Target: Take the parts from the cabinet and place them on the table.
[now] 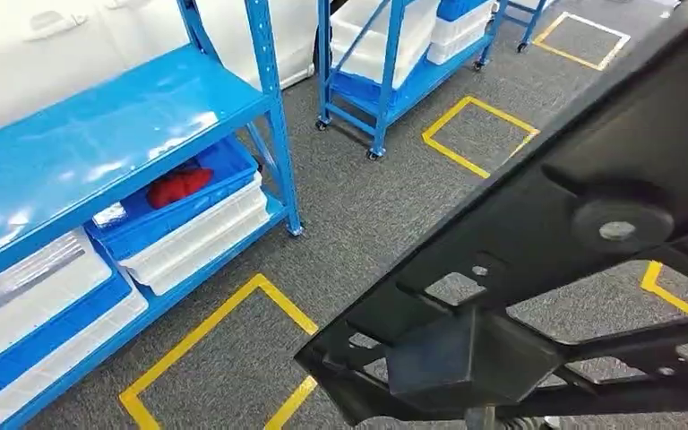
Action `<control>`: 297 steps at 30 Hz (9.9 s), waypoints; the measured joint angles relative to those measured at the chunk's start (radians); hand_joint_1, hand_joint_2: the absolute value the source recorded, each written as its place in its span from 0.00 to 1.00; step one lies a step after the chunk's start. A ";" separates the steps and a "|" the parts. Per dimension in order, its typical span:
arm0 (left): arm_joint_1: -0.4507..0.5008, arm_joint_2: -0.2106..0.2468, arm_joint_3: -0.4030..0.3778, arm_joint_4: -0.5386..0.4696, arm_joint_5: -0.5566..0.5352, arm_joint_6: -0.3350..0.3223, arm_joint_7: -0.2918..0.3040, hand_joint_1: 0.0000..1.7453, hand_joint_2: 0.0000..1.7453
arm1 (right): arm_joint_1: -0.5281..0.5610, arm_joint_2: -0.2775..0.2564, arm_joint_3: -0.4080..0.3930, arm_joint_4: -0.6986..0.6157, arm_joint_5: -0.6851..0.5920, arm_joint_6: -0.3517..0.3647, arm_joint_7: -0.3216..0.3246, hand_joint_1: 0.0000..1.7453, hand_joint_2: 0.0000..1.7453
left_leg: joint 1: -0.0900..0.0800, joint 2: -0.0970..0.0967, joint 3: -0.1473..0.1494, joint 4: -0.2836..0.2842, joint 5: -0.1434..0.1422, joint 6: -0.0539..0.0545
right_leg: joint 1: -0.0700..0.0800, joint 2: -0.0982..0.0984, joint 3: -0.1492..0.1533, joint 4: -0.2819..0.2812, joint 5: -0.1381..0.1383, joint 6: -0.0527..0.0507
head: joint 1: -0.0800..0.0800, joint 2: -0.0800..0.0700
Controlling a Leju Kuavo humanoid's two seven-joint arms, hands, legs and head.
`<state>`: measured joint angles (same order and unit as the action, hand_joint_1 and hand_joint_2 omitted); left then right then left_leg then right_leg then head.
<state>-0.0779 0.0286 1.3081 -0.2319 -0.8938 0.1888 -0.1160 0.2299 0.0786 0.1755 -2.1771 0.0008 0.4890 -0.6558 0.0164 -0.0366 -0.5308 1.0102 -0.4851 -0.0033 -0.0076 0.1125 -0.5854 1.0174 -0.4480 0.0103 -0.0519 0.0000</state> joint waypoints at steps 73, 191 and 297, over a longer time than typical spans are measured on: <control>0.016 -0.048 -0.019 -0.002 -0.045 -0.017 0.000 0.00 1.00 | 0.110 -0.262 0.240 -0.057 0.019 -0.302 0.000 1.00 1.00 | -0.007 0.119 0.012 -0.013 0.001 0.018 | 0.003 -0.194 0.023 -0.003 -0.021 -0.002 | 0.000 0.000; 0.001 -0.085 0.005 -0.002 -0.053 -0.032 0.001 0.00 1.00 | -0.502 -0.164 0.293 0.492 -0.219 -0.058 0.048 1.00 1.00 | 0.005 0.058 -0.019 -0.018 0.021 0.021 | -0.004 -0.103 -0.175 0.301 -0.133 0.020 | 0.000 0.000; -0.010 -0.071 0.011 -0.002 -0.024 -0.087 -0.028 0.00 1.00 | -0.507 -0.149 0.208 0.508 -0.151 -0.004 0.005 1.00 1.00 | -0.003 0.047 -0.080 0.211 -0.129 -0.020 | 0.011 -0.121 -0.006 -0.020 0.013 -0.043 | 0.000 0.000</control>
<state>-0.0877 -0.0420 1.3191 -0.2342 -0.9182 0.1015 -0.1442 -0.2772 -0.0702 0.3830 -1.6690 -0.1499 0.4852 -0.6512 0.0131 0.0101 -0.6105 1.2207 -0.6139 -0.0234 0.0037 -0.0082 -0.5914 0.9976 -0.4355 -0.0329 -0.0519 0.0000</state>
